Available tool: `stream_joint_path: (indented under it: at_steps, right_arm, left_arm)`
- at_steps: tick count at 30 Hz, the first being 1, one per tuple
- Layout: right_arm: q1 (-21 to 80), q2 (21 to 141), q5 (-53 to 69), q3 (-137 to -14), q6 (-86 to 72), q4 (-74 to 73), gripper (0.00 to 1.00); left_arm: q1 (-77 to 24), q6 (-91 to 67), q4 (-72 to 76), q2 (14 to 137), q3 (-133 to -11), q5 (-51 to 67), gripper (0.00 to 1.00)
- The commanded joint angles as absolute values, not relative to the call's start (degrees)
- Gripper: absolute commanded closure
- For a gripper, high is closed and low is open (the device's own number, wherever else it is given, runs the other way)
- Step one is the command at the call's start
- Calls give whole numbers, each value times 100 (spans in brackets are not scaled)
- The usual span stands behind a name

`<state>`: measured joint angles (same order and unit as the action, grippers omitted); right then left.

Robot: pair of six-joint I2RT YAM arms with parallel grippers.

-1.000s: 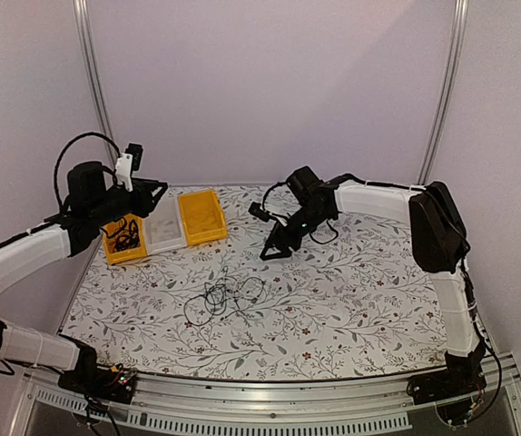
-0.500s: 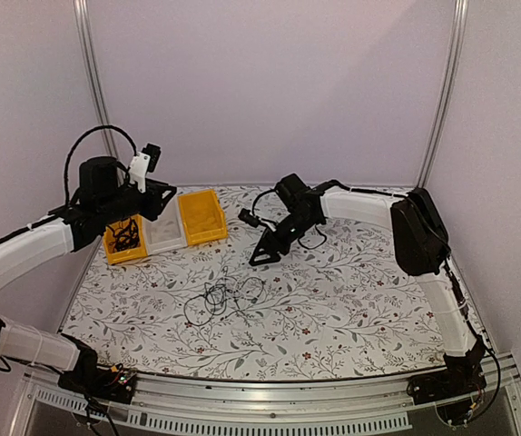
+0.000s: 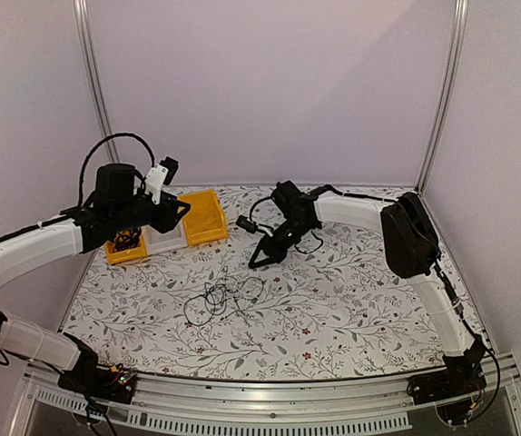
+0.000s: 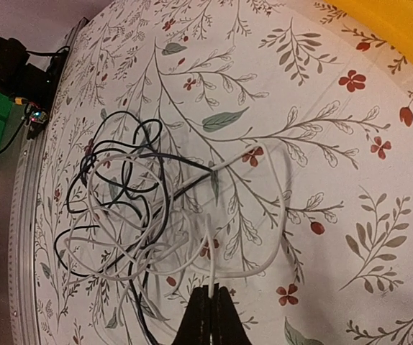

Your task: Untangle the cables

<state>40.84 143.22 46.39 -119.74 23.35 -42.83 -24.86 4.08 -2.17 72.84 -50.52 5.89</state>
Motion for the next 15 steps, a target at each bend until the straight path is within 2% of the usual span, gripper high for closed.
stream_joint_path:
  at_steps: [1,4,9,15]
  right_arm:
    - [4122,14098,4856,-12104,2458,-4510,100]
    - [4163,13559,4748,-11813,2541,-4466,100]
    - [4238,12597,4684,-11137,2458,-4042,100]
    - [4315,12312,4781,-11083,2401,-4101,100]
  left_arm:
    - [-2622,242,200,7157,-5002,740,48]
    - [-3013,-224,642,6975,-4688,648,41]
    - [-4195,-1054,525,7162,-4707,-463,38]
    - [-4818,-2017,2328,7449,-3571,-748,39]
